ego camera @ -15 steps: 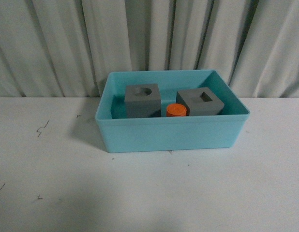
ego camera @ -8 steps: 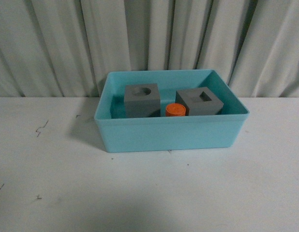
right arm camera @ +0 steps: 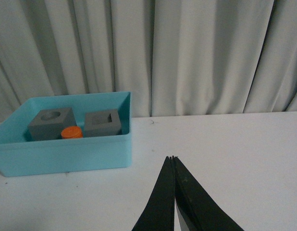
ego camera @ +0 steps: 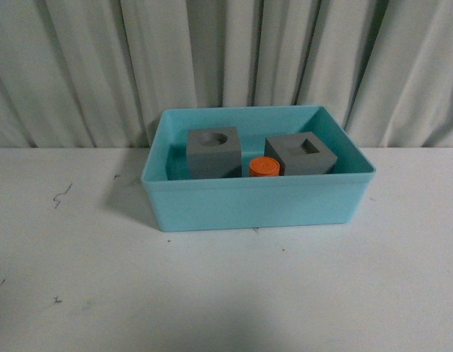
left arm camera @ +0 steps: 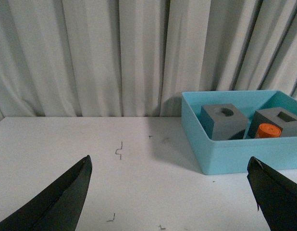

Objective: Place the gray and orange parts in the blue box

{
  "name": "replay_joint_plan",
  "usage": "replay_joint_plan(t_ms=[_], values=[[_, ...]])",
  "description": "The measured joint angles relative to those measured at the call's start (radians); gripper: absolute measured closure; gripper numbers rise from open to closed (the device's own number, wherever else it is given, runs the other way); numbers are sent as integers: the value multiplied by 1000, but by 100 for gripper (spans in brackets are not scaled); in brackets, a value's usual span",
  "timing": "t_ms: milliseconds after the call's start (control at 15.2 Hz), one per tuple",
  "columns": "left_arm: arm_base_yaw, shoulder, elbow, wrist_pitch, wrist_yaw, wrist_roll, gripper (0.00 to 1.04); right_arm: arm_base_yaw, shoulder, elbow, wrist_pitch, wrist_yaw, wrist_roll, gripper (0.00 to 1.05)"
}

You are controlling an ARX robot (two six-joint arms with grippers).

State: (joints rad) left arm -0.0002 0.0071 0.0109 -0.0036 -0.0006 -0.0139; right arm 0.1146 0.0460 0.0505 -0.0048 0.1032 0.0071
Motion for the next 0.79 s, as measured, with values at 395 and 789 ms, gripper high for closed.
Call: replay_joint_plan(t_ms=[395, 789], values=[[0, 0, 0, 0, 0, 0, 7, -115, -42, -38, 1, -103, -1, 103], [0, 0, 0, 0, 0, 0, 7, -115, -42, -38, 0, -103, -1, 51]])
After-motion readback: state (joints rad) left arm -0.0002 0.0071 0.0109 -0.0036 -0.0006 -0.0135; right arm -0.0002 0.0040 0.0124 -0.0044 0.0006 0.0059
